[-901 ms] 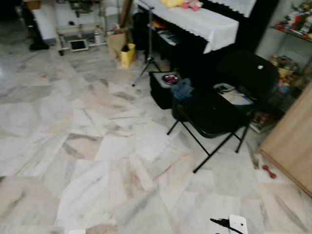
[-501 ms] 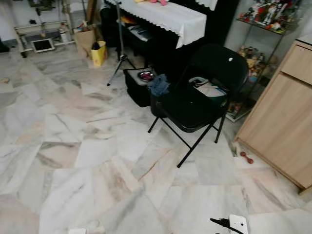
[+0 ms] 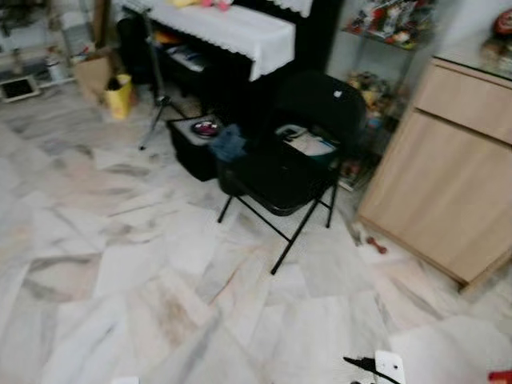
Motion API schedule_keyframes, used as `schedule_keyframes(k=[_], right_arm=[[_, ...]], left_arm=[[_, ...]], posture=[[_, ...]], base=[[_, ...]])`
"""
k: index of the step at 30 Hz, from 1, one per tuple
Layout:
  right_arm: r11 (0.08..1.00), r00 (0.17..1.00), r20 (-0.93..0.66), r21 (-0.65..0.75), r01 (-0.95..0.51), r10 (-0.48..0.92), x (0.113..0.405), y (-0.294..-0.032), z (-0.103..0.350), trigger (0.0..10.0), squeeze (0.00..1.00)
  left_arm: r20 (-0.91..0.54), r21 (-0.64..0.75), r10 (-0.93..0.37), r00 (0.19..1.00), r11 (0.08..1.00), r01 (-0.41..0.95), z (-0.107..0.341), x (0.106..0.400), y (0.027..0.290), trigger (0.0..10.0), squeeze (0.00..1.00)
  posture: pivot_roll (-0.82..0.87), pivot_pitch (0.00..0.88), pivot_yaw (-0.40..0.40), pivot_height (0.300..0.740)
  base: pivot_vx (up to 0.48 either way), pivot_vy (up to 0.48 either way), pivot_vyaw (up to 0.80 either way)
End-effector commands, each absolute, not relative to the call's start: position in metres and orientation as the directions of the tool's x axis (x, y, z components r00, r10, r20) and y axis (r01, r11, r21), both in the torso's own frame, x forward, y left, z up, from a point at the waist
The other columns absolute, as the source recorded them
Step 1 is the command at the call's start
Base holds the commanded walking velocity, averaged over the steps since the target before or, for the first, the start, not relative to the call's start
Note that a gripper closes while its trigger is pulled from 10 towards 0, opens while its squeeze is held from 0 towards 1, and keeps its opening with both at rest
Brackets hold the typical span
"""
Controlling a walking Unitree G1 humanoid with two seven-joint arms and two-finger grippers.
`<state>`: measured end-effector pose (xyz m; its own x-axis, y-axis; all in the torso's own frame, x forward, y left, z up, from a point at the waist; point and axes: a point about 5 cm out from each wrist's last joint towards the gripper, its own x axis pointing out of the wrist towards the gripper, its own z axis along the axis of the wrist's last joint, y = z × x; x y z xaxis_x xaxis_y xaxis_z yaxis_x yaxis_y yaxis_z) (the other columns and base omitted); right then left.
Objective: Hang keys on a hook
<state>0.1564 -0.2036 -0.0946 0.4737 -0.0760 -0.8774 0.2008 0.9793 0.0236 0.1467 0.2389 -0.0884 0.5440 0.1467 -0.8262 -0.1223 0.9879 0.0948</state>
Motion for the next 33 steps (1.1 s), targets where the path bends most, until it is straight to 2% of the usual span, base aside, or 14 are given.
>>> schedule_keyframes(k=[1, 11, 16, 33], right_arm=[[0.975, 0.555, -0.829, 0.063, 0.215, -0.069, 0.207, -0.203, -0.071, 10.0, 0.0], [0.974, 0.552, -0.83, 0.06, 0.218, -0.073, 0.204, -0.205, -0.072, 10.0, 0.0], [0.974, 0.551, -0.831, 0.059, 0.219, -0.074, 0.204, -0.205, -0.072, 10.0, 0.0], [0.971, 0.55, -0.832, 0.061, 0.23, -0.078, 0.204, -0.204, -0.073, 10.0, 0.0]], left_arm=[[-0.847, 0.047, 0.133, 0.515, 0.983, -0.178, -0.093, 0.14, 0.231, 10.0, 0.0], [-0.845, 0.026, 0.103, 0.524, 0.988, -0.154, -0.096, 0.144, 0.21, 10.0, 0.0], [-0.846, 0.029, 0.109, 0.522, 0.987, -0.159, -0.096, 0.142, 0.217, 10.0, 0.0], [-0.852, 0.029, 0.108, 0.512, 0.987, -0.159, -0.097, 0.138, 0.217, 10.0, 0.0]], posture=[[0.23, 0.012, -0.084, 0.74], [0.22, 0.025, -0.093, 0.74], [0.22, 0.028, -0.095, 0.74], [0.22, 0.0, -0.097, 0.74]], base=[[0.0, 0.0, -0.79], [0.0, 0.0, -0.78], [0.0, 0.0, -0.78], [0.0, 0.0, -0.78]])
